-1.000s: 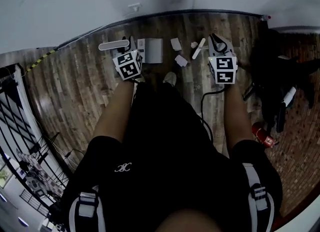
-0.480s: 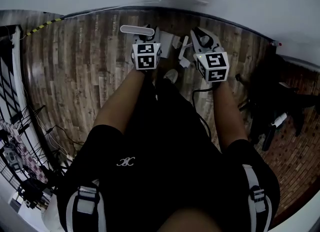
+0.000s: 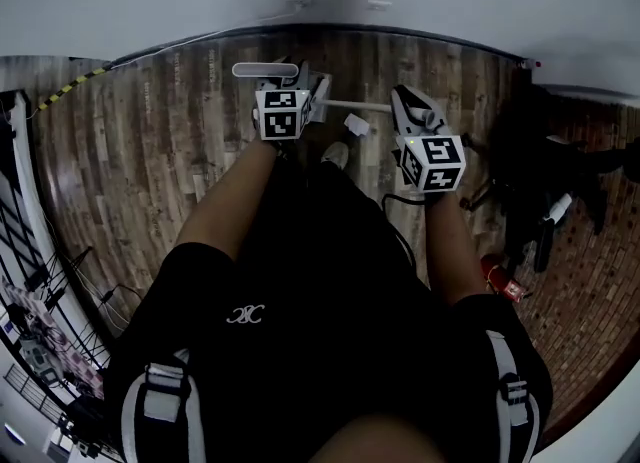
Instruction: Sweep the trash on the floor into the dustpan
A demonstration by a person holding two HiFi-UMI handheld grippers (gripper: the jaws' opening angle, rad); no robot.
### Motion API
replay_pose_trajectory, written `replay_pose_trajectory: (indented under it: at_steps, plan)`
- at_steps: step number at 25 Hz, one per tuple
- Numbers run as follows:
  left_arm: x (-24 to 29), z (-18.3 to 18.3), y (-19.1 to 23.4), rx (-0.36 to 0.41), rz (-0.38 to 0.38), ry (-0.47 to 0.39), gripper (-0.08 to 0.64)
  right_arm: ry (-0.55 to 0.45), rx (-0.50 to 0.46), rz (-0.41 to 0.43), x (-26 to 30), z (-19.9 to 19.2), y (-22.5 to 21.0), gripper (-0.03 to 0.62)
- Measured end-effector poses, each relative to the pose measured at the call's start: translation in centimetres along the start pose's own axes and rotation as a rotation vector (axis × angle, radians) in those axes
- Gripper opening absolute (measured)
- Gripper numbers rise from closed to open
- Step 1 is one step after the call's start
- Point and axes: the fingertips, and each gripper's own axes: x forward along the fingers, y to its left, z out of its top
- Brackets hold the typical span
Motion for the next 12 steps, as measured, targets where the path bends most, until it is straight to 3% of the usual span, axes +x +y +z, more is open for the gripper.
replay_pose_trajectory:
  at_steps: [12]
  plan:
    - [0.3, 0.3, -0.7, 0.002, -0.028, 0.018, 0.107, 0.098, 0.064, -0.378, -11.8, -7.1, -7.3, 0.04]
